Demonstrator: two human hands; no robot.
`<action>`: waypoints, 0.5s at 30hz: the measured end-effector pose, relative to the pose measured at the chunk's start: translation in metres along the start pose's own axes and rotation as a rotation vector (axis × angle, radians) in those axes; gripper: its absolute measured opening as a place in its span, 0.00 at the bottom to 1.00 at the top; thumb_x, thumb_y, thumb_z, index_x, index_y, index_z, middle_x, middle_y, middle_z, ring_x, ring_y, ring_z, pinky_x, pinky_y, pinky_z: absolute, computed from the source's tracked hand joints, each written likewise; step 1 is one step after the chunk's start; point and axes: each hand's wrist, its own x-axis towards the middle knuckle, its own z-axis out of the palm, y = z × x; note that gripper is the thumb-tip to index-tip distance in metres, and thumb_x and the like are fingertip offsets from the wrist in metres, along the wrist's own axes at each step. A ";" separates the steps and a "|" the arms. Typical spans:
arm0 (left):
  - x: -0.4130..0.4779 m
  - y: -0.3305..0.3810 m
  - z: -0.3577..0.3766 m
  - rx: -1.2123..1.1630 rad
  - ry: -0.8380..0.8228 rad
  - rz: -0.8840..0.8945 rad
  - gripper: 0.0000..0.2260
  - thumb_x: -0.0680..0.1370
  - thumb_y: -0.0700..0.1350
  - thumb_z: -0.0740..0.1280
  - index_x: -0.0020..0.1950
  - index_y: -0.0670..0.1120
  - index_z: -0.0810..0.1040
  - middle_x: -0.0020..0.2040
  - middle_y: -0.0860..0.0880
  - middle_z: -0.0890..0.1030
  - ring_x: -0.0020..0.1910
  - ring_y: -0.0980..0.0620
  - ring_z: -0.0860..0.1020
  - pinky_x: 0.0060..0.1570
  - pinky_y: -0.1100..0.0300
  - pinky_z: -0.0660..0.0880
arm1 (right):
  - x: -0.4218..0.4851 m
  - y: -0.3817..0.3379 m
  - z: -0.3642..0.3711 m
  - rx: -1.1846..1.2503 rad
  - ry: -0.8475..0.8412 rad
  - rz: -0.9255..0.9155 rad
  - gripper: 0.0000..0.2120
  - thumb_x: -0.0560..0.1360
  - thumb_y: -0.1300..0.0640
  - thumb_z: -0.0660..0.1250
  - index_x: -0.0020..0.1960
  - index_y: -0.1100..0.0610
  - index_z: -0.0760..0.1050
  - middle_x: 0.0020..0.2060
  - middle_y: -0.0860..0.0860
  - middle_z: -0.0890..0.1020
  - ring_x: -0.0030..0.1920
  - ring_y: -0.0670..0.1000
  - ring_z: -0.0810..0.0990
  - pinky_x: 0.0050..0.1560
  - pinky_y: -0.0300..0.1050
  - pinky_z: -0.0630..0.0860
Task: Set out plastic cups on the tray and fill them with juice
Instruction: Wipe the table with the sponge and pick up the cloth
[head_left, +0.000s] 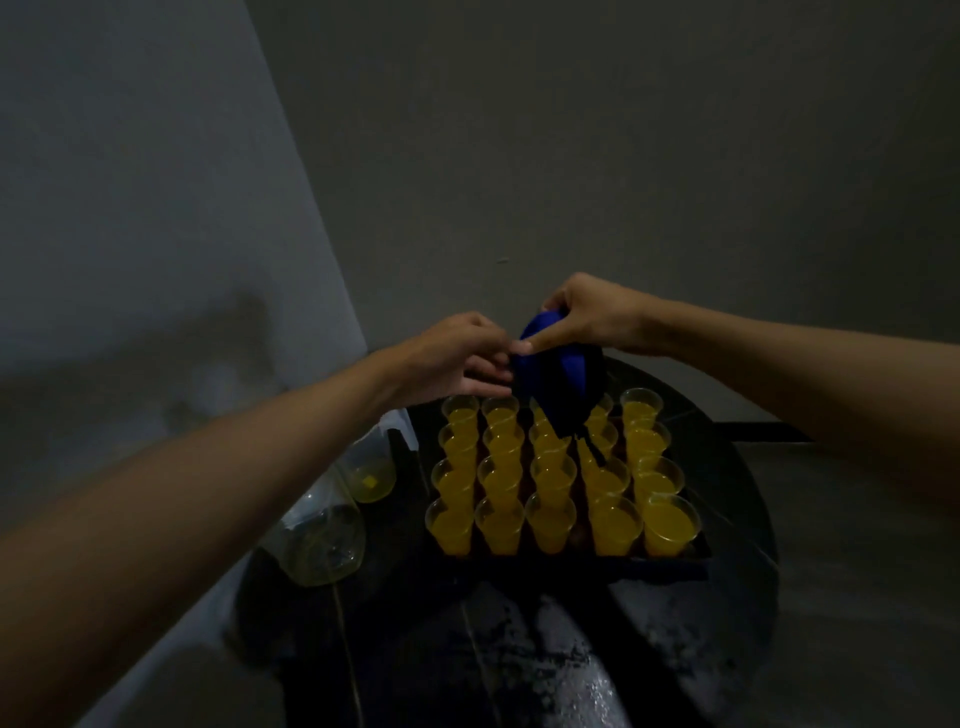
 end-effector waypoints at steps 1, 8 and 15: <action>-0.004 0.001 0.003 0.006 -0.029 -0.010 0.23 0.74 0.44 0.74 0.64 0.42 0.70 0.63 0.39 0.76 0.60 0.41 0.81 0.57 0.47 0.80 | 0.001 -0.003 0.001 0.025 0.041 -0.010 0.21 0.71 0.46 0.74 0.51 0.63 0.80 0.43 0.60 0.84 0.41 0.58 0.83 0.46 0.51 0.79; -0.002 -0.009 0.018 -0.131 0.172 0.016 0.21 0.76 0.36 0.72 0.65 0.47 0.71 0.61 0.40 0.81 0.52 0.45 0.85 0.59 0.44 0.79 | -0.001 -0.029 -0.004 0.173 0.079 -0.064 0.22 0.73 0.45 0.71 0.52 0.64 0.79 0.38 0.55 0.81 0.35 0.50 0.79 0.38 0.42 0.76; -0.015 -0.016 0.006 -0.023 0.276 0.008 0.11 0.79 0.33 0.61 0.56 0.44 0.78 0.60 0.44 0.80 0.59 0.46 0.80 0.65 0.46 0.76 | -0.007 -0.038 -0.031 0.327 0.040 0.008 0.13 0.77 0.53 0.69 0.58 0.59 0.79 0.47 0.56 0.83 0.37 0.48 0.82 0.34 0.39 0.77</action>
